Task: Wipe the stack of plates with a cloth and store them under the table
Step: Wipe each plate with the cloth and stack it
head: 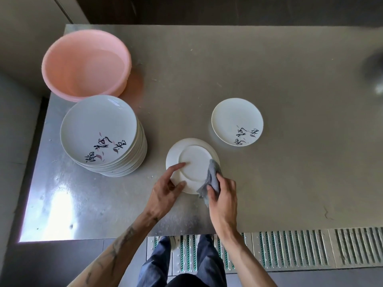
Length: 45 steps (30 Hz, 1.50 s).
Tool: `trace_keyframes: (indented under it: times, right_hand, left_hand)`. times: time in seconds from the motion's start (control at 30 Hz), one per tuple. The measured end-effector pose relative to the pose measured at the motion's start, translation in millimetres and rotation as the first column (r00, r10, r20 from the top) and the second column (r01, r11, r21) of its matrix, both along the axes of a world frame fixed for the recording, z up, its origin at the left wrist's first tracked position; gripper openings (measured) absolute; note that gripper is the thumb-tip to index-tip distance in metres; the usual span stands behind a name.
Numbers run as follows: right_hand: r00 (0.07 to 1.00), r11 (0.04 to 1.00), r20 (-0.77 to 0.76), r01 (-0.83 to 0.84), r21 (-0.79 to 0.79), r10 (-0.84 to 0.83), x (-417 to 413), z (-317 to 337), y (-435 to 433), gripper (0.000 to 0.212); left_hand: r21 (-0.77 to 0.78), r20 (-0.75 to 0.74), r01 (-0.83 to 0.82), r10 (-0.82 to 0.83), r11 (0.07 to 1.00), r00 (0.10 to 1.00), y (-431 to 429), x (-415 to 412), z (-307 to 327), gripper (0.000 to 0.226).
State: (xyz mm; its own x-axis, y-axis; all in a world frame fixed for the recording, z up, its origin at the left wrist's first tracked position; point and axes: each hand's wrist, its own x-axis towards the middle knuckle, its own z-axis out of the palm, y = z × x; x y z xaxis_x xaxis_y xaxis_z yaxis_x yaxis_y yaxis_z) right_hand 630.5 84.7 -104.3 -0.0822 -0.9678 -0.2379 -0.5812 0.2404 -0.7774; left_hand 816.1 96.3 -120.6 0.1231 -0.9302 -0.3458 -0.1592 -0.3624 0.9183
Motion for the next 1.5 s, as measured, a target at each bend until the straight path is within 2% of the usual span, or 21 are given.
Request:
trace_keyframes:
  times: [0.17,0.23,0.3,0.47,0.57,0.63,0.73,0.9,1.07,1.13,1.23,1.37,1.5]
  right_hand:
    - [1.000,1.000,0.002,0.005,0.002,-0.005,9,3,-4,0.045]
    - [1.000,0.999,-0.003,-0.020,-0.027,0.020,19,5,10,0.048]
    - [0.999,0.998,-0.020,-0.048,-0.046,0.047,19,5,16,0.048]
    - [0.999,1.000,-0.040,-0.007,-0.017,0.007,4,3,-18,0.045]
    - [1.000,1.000,-0.029,-0.007,-0.028,0.006,11,6,-14,0.044]
    - [1.000,0.999,-0.021,-0.010,-0.050,0.009,16,6,2,0.044]
    - [0.999,0.998,-0.009,-0.033,-0.048,0.033,11,5,7,0.045]
    - [0.999,0.999,0.007,0.034,-0.003,-0.034,3,4,-13,0.044]
    - [0.998,0.998,-0.029,-0.051,-0.044,0.049,12,5,7,0.046]
    - [0.999,0.999,-0.021,-0.028,-0.044,0.027,6,2,-2,0.045]
    - [0.999,0.999,-0.017,0.029,-0.036,-0.030,1,1,-13,0.044]
    - [0.999,0.998,-0.018,-0.034,-0.046,0.033,18,4,8,0.048]
    - [1.000,0.999,-0.013,-0.016,-0.043,0.016,10,1,2,0.046]
  left_hand:
    - [0.059,-0.129,-0.162,0.168,0.985,0.977,-3,-10,5,0.094]
    - [0.064,-0.154,-0.152,0.160,0.986,0.975,0,-18,4,0.096]
    - [0.095,-0.178,-0.144,0.160,0.985,0.971,2,-19,4,0.090]
    - [0.042,-0.068,-0.142,0.145,0.989,0.987,-4,-10,7,0.058]
    - [0.050,-0.099,-0.176,0.180,0.983,0.979,-8,-15,9,0.056]
    - [0.046,-0.122,-0.170,0.174,0.984,0.977,-8,-17,9,0.045]
    - [0.036,-0.081,-0.148,0.150,0.988,0.985,-5,-9,5,0.030]
    - [0.037,-0.081,-0.231,0.233,0.972,0.969,-9,-15,5,0.030]
    - [0.092,-0.118,-0.114,0.125,0.989,0.985,-5,-18,4,0.039]
    - [0.087,-0.097,-0.089,0.097,0.992,0.991,-7,-10,7,0.038]
    - [0.069,-0.096,-0.114,0.121,0.991,0.988,-12,-3,8,0.032]
    - [0.063,-0.107,-0.123,0.129,0.990,0.986,-10,-15,13,0.037]
    - [0.077,-0.079,-0.127,0.133,0.989,0.988,-6,-15,11,0.021]
